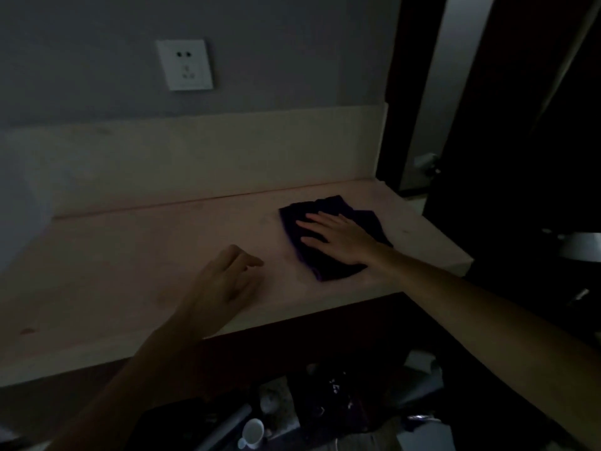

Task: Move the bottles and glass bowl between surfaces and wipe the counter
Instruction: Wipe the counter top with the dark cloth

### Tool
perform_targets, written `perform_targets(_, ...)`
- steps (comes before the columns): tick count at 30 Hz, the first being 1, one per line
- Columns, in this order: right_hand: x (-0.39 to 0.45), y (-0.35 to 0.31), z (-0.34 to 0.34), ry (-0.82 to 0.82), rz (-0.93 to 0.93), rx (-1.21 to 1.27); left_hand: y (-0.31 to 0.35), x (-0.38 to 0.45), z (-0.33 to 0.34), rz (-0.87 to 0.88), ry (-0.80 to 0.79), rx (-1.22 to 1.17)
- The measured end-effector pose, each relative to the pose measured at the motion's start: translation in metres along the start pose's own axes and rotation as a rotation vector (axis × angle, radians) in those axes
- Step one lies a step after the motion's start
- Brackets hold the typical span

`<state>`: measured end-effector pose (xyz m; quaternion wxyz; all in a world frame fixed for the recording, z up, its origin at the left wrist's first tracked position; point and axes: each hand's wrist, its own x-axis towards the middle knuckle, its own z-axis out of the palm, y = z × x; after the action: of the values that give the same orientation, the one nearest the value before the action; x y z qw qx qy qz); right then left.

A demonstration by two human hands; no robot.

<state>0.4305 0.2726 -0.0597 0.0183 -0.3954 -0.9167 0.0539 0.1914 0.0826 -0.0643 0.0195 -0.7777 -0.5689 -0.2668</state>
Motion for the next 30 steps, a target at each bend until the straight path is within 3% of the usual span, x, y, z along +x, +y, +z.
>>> perform_targets(6, -0.065, 0.111, -0.009, -0.006, 0.146, -0.013, 0.053, 0.03, 0.049, 0.006, -0.043, 0.174)
perform_targets(15, -0.072, 0.111, -0.007, 0.025, 0.146, 0.004, 0.059, 0.024, 0.052, -0.053, -0.085, 0.255)
perform_targets(19, -0.09, 0.051, 0.004, 0.283, 0.075, 0.105, 0.066, 0.012, 0.047, -0.127, -0.07, 0.088)
perform_targets(22, -0.12, -0.037, 0.043, 0.568, -0.159, 0.31, 0.081, -0.032, 0.042, -0.154, 0.153, -0.008)
perform_targets(24, -0.145, -0.097, 0.087, 0.63, -0.266, 0.463, 0.09, -0.085, 0.043, -0.256, 0.26, -0.09)
perform_targets(27, -0.186, -0.166, 0.18, 0.378, -0.299, 0.709, 0.092, -0.198, 0.072, -0.617, 0.251, -0.256)
perform_targets(30, -0.239, -0.194, 0.295, -0.213, -0.152, 0.822, 0.097, -0.337, 0.113, -1.18, 0.206, -0.453)
